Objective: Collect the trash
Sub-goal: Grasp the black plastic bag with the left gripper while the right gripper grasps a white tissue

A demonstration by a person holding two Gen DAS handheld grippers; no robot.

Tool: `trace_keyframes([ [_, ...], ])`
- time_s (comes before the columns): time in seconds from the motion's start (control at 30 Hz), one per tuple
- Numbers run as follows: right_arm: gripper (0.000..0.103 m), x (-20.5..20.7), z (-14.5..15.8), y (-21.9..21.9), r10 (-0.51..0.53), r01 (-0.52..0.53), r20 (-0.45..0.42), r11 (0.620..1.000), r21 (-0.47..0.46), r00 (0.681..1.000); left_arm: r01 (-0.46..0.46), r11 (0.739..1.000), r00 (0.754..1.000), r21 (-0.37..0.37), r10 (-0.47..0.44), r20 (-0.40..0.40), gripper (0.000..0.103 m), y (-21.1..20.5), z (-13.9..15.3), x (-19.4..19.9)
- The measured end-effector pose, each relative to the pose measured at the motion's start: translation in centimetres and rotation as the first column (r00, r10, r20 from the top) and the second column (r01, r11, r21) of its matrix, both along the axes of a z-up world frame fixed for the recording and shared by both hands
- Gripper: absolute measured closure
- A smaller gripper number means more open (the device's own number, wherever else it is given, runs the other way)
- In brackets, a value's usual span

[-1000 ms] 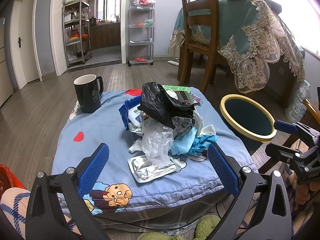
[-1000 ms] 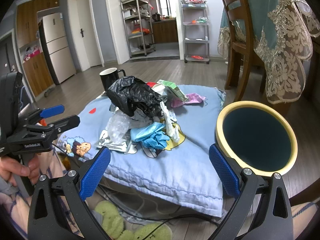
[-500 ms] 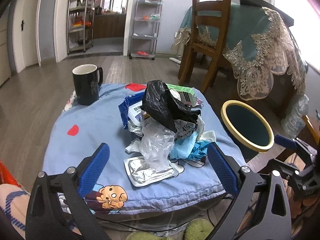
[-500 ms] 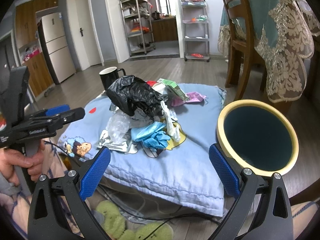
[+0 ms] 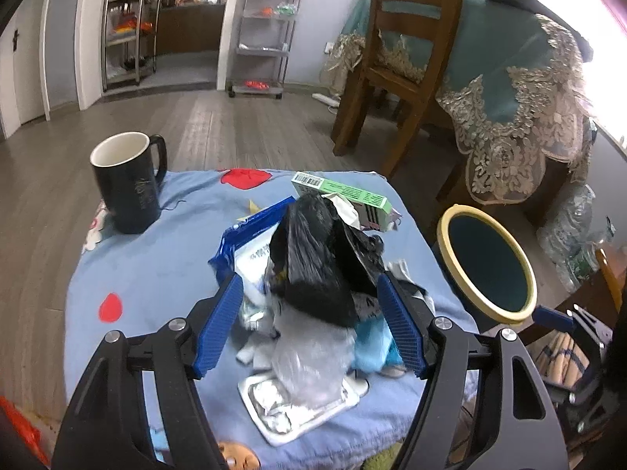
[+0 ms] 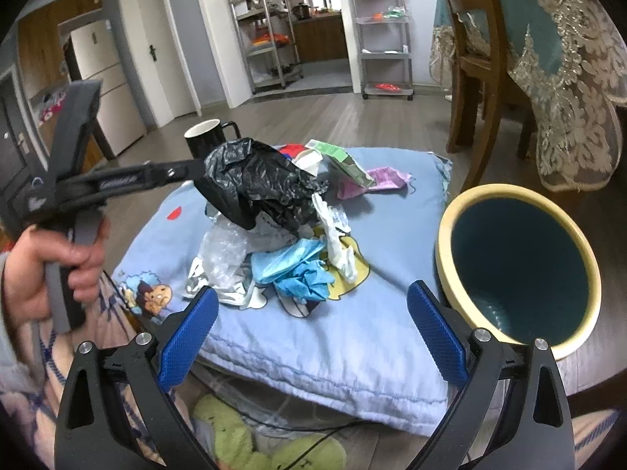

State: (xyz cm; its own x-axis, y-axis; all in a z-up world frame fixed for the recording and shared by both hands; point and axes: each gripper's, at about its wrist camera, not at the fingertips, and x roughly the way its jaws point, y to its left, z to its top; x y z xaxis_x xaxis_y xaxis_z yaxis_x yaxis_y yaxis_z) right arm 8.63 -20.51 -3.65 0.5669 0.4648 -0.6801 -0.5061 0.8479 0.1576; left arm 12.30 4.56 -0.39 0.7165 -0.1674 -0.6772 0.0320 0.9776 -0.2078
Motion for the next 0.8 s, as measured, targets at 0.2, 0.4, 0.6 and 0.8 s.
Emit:
trace_keyframes([
  [0.2, 0.008, 1.4, -1.4, 0.5, -0.015, 0.015, -0.048, 1.0, -0.01, 0.999, 0.029, 0.997, 0.999, -0.067, -0.03, -0.011, 0.037, -0.1, -1.2, 3.0],
  [0.4, 0.012, 2.6, -2.3, 0.7, -0.037, 0.036, -0.088, 0.999, -0.005, 0.995, 0.069, 0.994, 0.997, -0.079, -0.07, -0.015, 0.07, -0.6, -2.2, 3.8],
  [0.6, 0.027, 5.3, -2.0, 1.4, -0.072, 0.074, -0.1, 0.997, 0.016, 0.992, 0.056, 0.994, 0.998, -0.094, -0.054, 0.029, 0.085, 0.2, -1.7, 2.8],
  [0.8, 0.051, 8.7, -3.2, 4.1, -0.062, 0.059, -0.129, 0.998, -0.022, 0.99, 0.075, 0.992, 0.995, -0.104, -0.068, 0.067, 0.088, 0.4, -1.3, 1.8],
])
